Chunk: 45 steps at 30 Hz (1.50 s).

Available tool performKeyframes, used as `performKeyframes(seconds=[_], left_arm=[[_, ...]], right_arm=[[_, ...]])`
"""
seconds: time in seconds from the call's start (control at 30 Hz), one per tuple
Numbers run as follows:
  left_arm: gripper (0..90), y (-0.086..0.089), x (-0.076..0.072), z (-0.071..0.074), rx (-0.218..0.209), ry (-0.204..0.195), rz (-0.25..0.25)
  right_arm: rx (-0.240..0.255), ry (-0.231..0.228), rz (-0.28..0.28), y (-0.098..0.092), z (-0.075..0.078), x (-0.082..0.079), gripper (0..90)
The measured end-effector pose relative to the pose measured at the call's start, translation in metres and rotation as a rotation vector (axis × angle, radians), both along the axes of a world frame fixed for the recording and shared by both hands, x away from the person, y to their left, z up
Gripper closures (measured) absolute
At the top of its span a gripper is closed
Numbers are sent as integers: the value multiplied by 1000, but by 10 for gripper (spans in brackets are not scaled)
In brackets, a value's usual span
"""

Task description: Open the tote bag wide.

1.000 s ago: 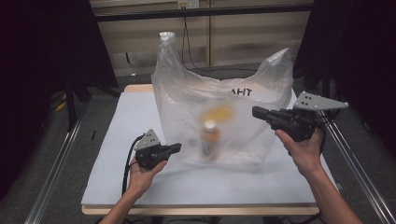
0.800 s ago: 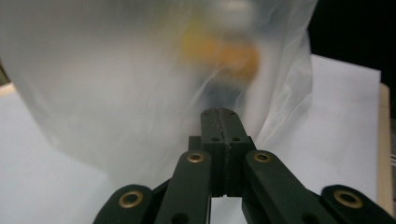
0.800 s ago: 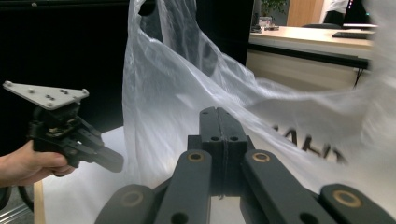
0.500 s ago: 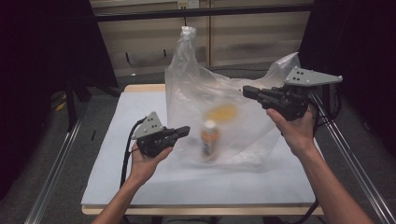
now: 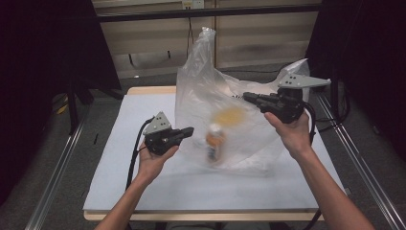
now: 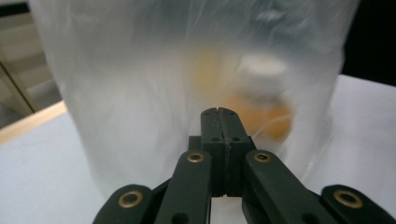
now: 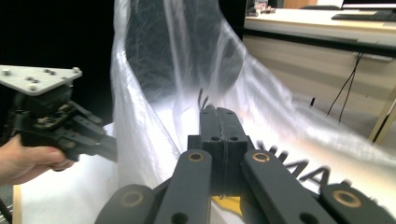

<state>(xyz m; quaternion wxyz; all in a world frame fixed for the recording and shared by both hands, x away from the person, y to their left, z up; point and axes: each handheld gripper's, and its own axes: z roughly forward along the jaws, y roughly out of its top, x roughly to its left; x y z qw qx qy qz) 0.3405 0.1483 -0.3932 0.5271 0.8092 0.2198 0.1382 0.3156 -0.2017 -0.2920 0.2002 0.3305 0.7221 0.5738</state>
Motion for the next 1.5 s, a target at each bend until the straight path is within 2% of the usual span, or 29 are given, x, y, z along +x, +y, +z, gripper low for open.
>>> performKeyframes(seconds=[0.03, 0.13, 0.17, 0.23, 0.27, 0.3, 0.33, 0.43, 0.53, 0.63, 0.7, 0.73, 0.83, 1.1, 1.23, 1.27, 1.4, 1.5], left_arm=[[900, 1, 2, -6, 11, 1, 12], [900, 6, 6, -25, 13, 33, 17], [900, 8, 8, -37, 14, 70, 17], [900, 8, 10, -46, 47, 91, 9], [900, 8, 10, -46, 47, 91, 9], [900, 8, 10, -50, 47, 111, 14], [900, 9, 11, -52, 62, 112, 16], [900, 8, 11, -57, 56, 132, 1], [900, 6, 10, -64, 83, 143, -20], [900, 6, 9, -66, 65, 160, -27], [900, 6, 8, -67, 75, 166, -25], [900, 4, 6, -71, 102, 176, -34], [900, 1, 5, -79, 142, 185, -45], [900, -6, 8, -91, 195, 206, -44], [900, -2, 10, -91, 174, 224, -30], [900, -1, 9, -88, 172, 214, -24], [900, 5, -1, -67, 96, 176, -30], [900, 5, -13, -48, 53, 132, -70]], right_arm=[[3, 17, 8, 4, -8, 0, 900], [13, 23, 22, 8, -16, -3, 900], [11, 28, 27, 10, -19, -4, 900], [4, 40, 37, 13, -24, -4, 900], [5, 44, 44, 15, -27, -4, 900], [5, 44, 44, 15, -27, -4, 900], [14, 55, 55, 18, -34, -4, 900], [5, 63, 62, 22, -41, -4, 900], [0, 86, 72, 26, -52, -3, 900], [-4, 104, 79, 27, -61, -3, 900], [0, 111, 84, 27, -66, -4, 900], [2, 112, 86, 26, -69, -5, 900], [3, 119, 91, 24, -76, -8, 900], [1, 163, 104, 29, -100, -11, 900], [1, 175, 110, 31, -109, -11, 900], [6, 182, 109, 32, -112, -11, 900], [1, 199, 112, 34, -119, -10, 900], [-7, 193, 114, 38, -116, -9, 900]])
